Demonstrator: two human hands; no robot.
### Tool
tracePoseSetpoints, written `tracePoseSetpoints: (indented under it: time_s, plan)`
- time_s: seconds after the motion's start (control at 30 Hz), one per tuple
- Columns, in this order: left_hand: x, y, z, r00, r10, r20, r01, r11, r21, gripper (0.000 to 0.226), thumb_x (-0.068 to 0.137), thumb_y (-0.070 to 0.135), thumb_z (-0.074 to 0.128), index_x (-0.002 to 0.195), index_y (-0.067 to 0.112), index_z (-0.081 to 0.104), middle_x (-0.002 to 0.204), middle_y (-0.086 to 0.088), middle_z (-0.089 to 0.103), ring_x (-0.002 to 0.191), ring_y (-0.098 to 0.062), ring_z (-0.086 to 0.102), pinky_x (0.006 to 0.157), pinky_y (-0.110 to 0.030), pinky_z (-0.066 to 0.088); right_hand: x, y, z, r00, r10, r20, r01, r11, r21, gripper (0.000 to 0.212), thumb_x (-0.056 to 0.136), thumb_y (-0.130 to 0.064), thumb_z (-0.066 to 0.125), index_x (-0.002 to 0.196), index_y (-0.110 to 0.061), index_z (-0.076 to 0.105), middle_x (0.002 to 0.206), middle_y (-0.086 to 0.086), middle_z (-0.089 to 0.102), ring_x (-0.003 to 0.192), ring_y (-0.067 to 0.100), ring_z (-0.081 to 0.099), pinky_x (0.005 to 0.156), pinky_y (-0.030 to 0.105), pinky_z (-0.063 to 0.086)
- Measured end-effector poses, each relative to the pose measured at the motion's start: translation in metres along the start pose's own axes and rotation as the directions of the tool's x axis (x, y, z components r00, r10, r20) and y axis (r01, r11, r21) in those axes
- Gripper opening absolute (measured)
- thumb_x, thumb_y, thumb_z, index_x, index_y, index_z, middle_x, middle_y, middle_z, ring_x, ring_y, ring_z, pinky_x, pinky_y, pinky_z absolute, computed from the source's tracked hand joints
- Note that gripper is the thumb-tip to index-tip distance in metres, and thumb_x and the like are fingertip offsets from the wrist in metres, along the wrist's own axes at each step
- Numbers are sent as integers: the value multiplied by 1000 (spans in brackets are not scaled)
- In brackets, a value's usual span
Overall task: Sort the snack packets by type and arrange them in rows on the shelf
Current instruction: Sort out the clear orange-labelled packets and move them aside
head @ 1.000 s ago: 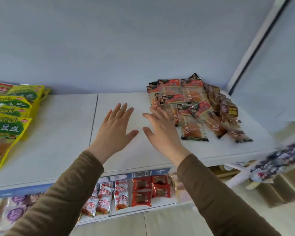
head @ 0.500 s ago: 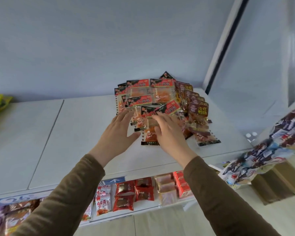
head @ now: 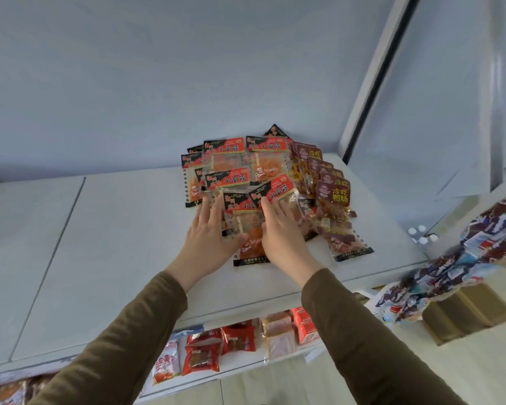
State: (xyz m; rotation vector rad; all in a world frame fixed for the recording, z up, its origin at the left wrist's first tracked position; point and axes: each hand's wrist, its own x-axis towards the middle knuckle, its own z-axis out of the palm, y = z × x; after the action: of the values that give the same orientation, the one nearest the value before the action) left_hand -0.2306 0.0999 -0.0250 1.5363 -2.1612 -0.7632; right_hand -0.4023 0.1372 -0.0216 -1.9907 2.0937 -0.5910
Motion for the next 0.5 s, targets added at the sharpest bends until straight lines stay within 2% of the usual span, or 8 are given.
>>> tracePoseSetpoints:
  time_s: [0.07, 0.17, 0.27, 0.37, 0.43, 0.5]
  plan:
    - [-1, -3, -1, 1000, 8, -12, -8, 1000, 4, 102, 92, 64, 58, 162, 32, -8, 172, 0, -11, 158, -23, -10, 127, -52, 11, -1, -1, -5, 999, -21, -50, 22, 999, 29, 64, 104, -7, 46, 161, -14, 17, 167, 13, 19, 156, 30, 8, 124, 40, 13]
    - [0, -1, -2, 999, 41, -34, -41, 999, -19, 101, 93, 60, 59, 162, 31, -9, 172, 2, -5, 159, -21, -6, 127, -52, 13, -2, 11, -21, 985, -20, -170, 26, 999, 34, 55, 103, -6, 49, 156, -15, 34, 161, 8, 35, 153, 27, 21, 124, 41, 23]
    - [-2, -1, -1, 1000, 15, -23, -19, 984, -175, 103, 91, 55, 66, 160, 38, -9, 172, 5, 9, 157, -25, 16, 123, -56, 25, -8, 22, -24, 989, -3, -145, 15, 997, 78, 48, 105, -10, 46, 152, -18, 42, 158, 2, 41, 150, 22, 26, 124, 40, 24]
    - [-5, 0, 4, 998, -43, -35, 32, 961, -274, 110, 89, 52, 71, 158, 44, -14, 170, 7, 14, 154, -22, 23, 122, -56, 29, -16, 29, -13, 997, -63, -55, 64, 998, 12, 57, 103, -9, 50, 156, -19, 33, 164, 4, 28, 155, 22, 16, 124, 35, 15]
    - [-4, 6, 8, 998, -57, -36, 44, 955, -294, 112, 88, 49, 74, 157, 45, -14, 170, 6, 15, 153, -22, 25, 121, -56, 30, -19, 36, -9, 998, -48, -32, 47, 997, -56, 64, 103, -17, 51, 159, -20, 21, 168, 7, 16, 156, 24, 5, 121, 35, 23]
    - [-1, 11, 13, 997, -63, -33, 50, 952, -302, 112, 87, 46, 76, 157, 47, -12, 168, 4, 19, 152, -24, 28, 119, -56, 34, -19, 39, -9, 998, -8, -55, 1, 991, -134, 65, 104, -31, 48, 160, -21, 15, 168, 9, 13, 156, 28, 4, 119, 41, 30]
